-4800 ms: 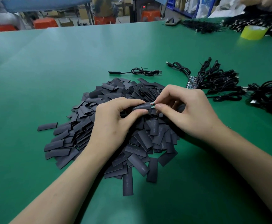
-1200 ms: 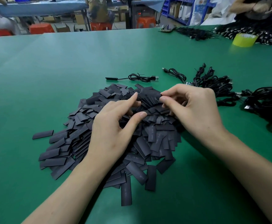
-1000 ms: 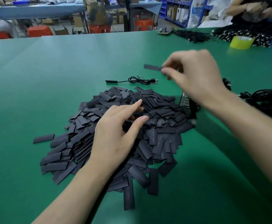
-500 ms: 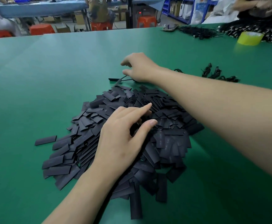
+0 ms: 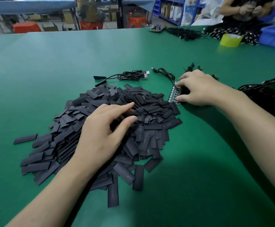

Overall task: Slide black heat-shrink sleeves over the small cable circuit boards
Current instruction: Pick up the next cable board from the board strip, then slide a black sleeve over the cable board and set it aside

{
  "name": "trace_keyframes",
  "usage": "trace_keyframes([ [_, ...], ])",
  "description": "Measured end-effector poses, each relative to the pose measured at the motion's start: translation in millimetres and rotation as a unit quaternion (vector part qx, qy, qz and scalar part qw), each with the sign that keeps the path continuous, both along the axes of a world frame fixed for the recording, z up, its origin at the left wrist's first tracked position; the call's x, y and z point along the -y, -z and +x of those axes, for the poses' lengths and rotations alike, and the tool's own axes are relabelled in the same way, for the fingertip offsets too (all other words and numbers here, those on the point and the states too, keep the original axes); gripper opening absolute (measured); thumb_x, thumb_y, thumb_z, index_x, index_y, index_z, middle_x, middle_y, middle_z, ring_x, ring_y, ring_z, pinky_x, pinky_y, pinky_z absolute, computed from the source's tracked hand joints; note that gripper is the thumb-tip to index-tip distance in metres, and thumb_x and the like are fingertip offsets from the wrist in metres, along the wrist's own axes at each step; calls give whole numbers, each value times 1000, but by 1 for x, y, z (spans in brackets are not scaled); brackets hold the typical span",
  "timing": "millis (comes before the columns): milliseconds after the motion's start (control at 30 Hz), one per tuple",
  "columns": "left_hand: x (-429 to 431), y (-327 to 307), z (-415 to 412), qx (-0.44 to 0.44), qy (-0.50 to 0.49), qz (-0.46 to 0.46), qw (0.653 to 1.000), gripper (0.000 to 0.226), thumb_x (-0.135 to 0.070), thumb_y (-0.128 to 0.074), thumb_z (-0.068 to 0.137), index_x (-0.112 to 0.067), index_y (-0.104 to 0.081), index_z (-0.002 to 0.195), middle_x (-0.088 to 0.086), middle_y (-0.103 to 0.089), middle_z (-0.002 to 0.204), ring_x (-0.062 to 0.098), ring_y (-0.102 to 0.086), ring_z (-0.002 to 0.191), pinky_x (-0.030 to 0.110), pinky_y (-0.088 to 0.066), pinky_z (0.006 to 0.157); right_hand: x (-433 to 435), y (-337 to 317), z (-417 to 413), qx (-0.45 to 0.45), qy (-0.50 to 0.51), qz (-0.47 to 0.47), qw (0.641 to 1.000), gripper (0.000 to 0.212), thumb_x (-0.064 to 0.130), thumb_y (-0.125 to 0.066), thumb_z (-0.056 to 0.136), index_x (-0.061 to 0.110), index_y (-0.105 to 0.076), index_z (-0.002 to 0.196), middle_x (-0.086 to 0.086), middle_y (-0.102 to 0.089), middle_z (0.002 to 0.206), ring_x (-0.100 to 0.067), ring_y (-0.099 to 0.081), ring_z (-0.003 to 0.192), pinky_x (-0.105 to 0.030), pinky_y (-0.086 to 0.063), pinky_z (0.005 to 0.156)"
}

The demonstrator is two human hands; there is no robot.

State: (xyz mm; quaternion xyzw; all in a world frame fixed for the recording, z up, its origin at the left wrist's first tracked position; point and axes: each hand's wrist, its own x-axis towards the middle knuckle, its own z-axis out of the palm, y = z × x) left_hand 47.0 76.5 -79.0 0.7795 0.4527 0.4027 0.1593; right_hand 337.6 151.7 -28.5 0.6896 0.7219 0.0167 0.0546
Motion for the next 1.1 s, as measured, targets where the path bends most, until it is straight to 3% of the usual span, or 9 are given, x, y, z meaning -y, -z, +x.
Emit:
trace_keyframes([
  [333, 1, -1, 0, -1, 2, -1, 1000, 36, -32, -69, 93, -28, -71, 128, -21, -71, 108, 5, -61, 104, 18, -45, 94, -40, -30, 2, 41, 52, -183, 981, 106, 58, -82, 75, 23, -29, 159, -4, -35, 162, -30, -37, 146, -47, -33, 118],
  [500, 1, -1, 0, -8, 5, -1, 1000, 35, -32, -70, 93, -28, -71, 128, -21, -71, 109, 6, -61, 105, 22, -46, 96, -51, -35, -5, 82, 43, -217, 972, 106, 50, -90, 69, 38, -31, 156, -5, -36, 157, -35, -40, 141, -51, -37, 114],
  [600, 0, -1, 0, -13, 3, 4, 1000, 35, -32, -69, 93, -28, -71, 128, -23, -70, 109, 5, -61, 106, 18, -45, 96, -46, -30, -5, 77, 30, -181, 980, 97, 55, -86, 71, 39, -33, 151, -7, -37, 149, -35, -45, 135, -52, -40, 110],
  [667, 0, -1, 0, -14, 0, 4, 1000, 35, -32, -69, 93, -28, -71, 128, -23, -70, 109, 4, -61, 106, 16, -44, 95, -42, -23, -6, 49, 27, -146, 988, 74, 58, -77, 80, 27, -50, 141, -5, -52, 137, -33, -54, 123, -47, -46, 104],
  [733, 0, -2, 1, -15, 1, 3, 1000, 35, -32, -68, 93, -28, -71, 128, -22, -70, 109, 4, -61, 106, 16, -44, 95, -40, -12, -7, 13, 33, -63, 997, 49, 53, -68, 90, 11, -67, 116, -7, -67, 105, -33, -61, 101, -41, -53, 89],
  [800, 0, -2, 1, -14, 3, 3, 1000, 35, -32, -68, 93, -28, -71, 128, -22, -71, 109, 5, -61, 106, 18, -45, 96, -35, 0, -9, -8, 50, 32, 998, 38, 44, -64, 95, 6, -70, 93, -7, -61, 78, -32, -57, 88, -37, -48, 74],
  [900, 0, -1, 0, -12, 2, 4, 1000, 33, -31, -69, 94, -28, -72, 127, -21, -71, 108, 6, -61, 106, 21, -46, 96, -30, 13, -9, -32, 61, 99, 993, 26, 30, -66, 96, 8, -72, 84, -9, -67, 83, -34, -58, 101, -40, -51, 80],
  [1033, 0, -1, 1, -10, 2, 4, 1000, 33, -31, -69, 94, -28, -72, 127, -20, -72, 108, 7, -62, 106, 24, -47, 96, -25, 21, -2, -124, 113, 161, 973, 29, 13, -57, 91, 6, -62, 63, -9, -60, 63, -36, -51, 82, -47, -55, 89],
  [1100, 0, -1, 1, -11, 4, 5, 1000, 33, -31, -68, 94, -28, -72, 127, -20, -72, 108, 8, -62, 106, 25, -47, 96, -21, 23, -1, -131, 126, 193, 964, 13, 10, -58, 90, 8, -64, 78, -11, -65, 77, -38, -53, 96, -47, -53, 89],
])
